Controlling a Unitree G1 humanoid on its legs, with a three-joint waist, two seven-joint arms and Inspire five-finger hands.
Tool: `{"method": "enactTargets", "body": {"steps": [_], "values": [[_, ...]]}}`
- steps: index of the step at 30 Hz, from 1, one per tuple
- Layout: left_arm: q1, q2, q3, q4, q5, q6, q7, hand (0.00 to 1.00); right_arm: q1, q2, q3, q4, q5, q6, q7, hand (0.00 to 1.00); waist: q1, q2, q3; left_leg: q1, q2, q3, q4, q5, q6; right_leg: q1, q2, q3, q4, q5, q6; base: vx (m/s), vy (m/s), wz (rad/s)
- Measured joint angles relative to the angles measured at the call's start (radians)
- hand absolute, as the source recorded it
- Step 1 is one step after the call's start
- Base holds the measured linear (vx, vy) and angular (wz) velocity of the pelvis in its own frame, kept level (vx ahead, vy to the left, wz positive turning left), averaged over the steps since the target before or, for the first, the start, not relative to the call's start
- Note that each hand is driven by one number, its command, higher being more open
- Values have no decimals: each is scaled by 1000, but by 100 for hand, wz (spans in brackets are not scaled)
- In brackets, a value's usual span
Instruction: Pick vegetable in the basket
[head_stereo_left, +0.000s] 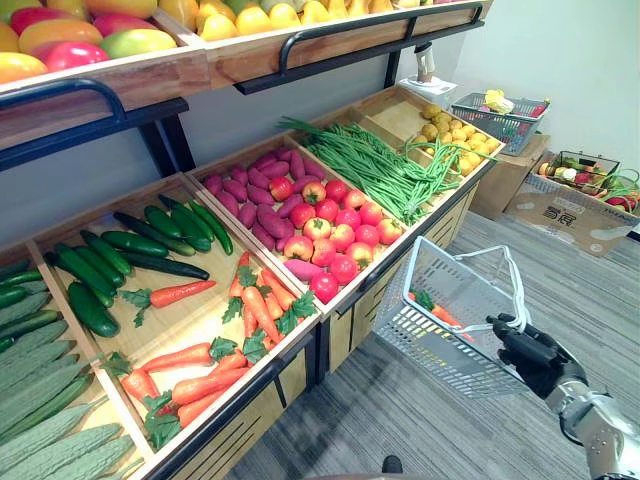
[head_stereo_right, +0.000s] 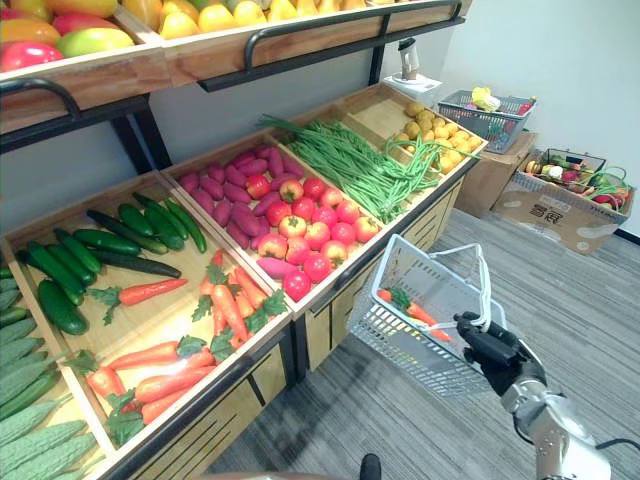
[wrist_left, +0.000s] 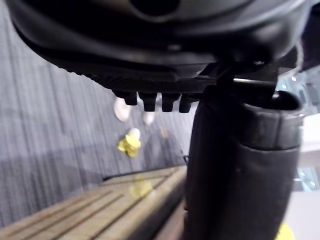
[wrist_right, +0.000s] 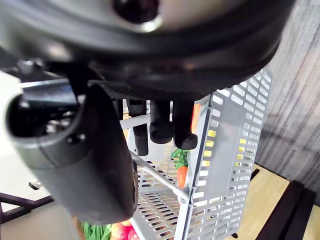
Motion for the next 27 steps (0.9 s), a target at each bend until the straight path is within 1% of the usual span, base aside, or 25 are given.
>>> {"method": "enactTargets", "body": {"steps": [1,2,4,6,7,9,10,12,13,14,15,16,17,19,20,23,27], "values": [[-2,-11,-5,7,-19,8,11,100,0,3,2,3,0,0,-1,0,-1,0,2,0,-1,-3,-1,0,0,1,-2,-2,0,-1,1,-32,23,18],[-1,-83,-56,62,-91,67,54,100,0,9,23,45,39,0,-28,0,-2,10,11,3,-4,-18,-8,0,0,9,-6,-12,0,-7,7,-22,18,17],[-1,-97,-97,71,-109,128,50,100,-1,9,36,47,41,0,-43,0,-2,21,15,4,-4,-22,-11,0,0,10,-6,-16,1,-9,9,-8,6,11],[-1,-98,-142,73,-109,150,30,100,-1,9,56,54,41,0,-66,0,-1,30,17,6,-3,-30,-16,0,0,15,-6,-23,3,-13,11,7,2,7],[0,-98,-154,75,-117,169,-24,100,-1,11,73,59,41,0,-74,0,-1,31,20,6,-4,-32,-17,0,0,15,-6,-23,3,-13,11,6,5,5],[0,-99,-173,77,-119,198,-91,100,-1,17,79,73,41,0,-76,0,-1,31,20,6,-4,-38,-18,0,0,17,-6,-25,3,-15,11,-1,-2,3],[0,-101,-207,78,-120,217,-133,100,-1,25,79,79,40,0,-83,0,-1,31,20,6,-4,-43,-18,0,0,18,-6,-28,2,-16,12,-6,-4,6],[-2,-104,-271,79,-127,236,-174,100,-1,35,88,81,40,0,-90,0,-2,28,23,6,-3,-43,-18,0,0,19,-6,-28,2,-17,12,-6,-2,2],[-3,-108,-337,78,-127,259,-231,100,-1,35,112,93,41,-4,-91,0,-4,25,24,7,-3,-44,-18,0,0,19,-6,-28,0,-17,12,0,0,0],[-3,-109,-368,77,-112,276,-274,100,-1,37,121,98,41,-8,-91,0,-4,25,24,7,-3,-44,-18,0,0,19,-6,-28,0,-17,12,0,0,0],[-1,-107,-443,73,-45,328,-378,100,-1,39,142,106,44,-19,-93,0,-5,22,27,7,-3,-44,-18,0,0,19,-6,-28,1,-17,12,0,0,0],[-1,-104,-482,73,-6,354,-427,100,-1,41,153,108,45,-23,-94,0,-6,22,28,7,-3,-44,-18,0,0,19,-6,-27,1,-17,12,0,0,0],[-7,-100,-565,70,39,397,-517,100,-1,48,167,114,44,-28,-94,0,-9,21,31,8,-4,-44,-18,0,0,20,-6,-27,1,-17,12,0,0,0],[-20,-99,-692,50,66,462,-639,100,0,74,172,116,44,-29,-94,0,-24,19,35,11,-4,-43,-18,-1,-1,21,-6,-24,3,-17,12,-2,1,-5],[-25,-84,-740,49,93,487,-682,100,1,95,172,121,50,-30,-94,0,-32,18,37,18,-2,-40,-18,-2,-3,23,-1,-16,3,-17,12,2,1,-16],[-28,-60,-826,55,98,505,-724,100,13,114,178,143,112,-41,-94,0,-47,24,58,43,0,-34,-17,-15,-5,34,6,6,3,-17,12,-5,12,-26],[-30,-25,-900,57,111,502,-743,100,59,145,186,144,117,-63,-94,0,-54,27,60,64,-1,4,-13,-30,-5,33,14,43,3,-15,14,-10,22,-26]]}}
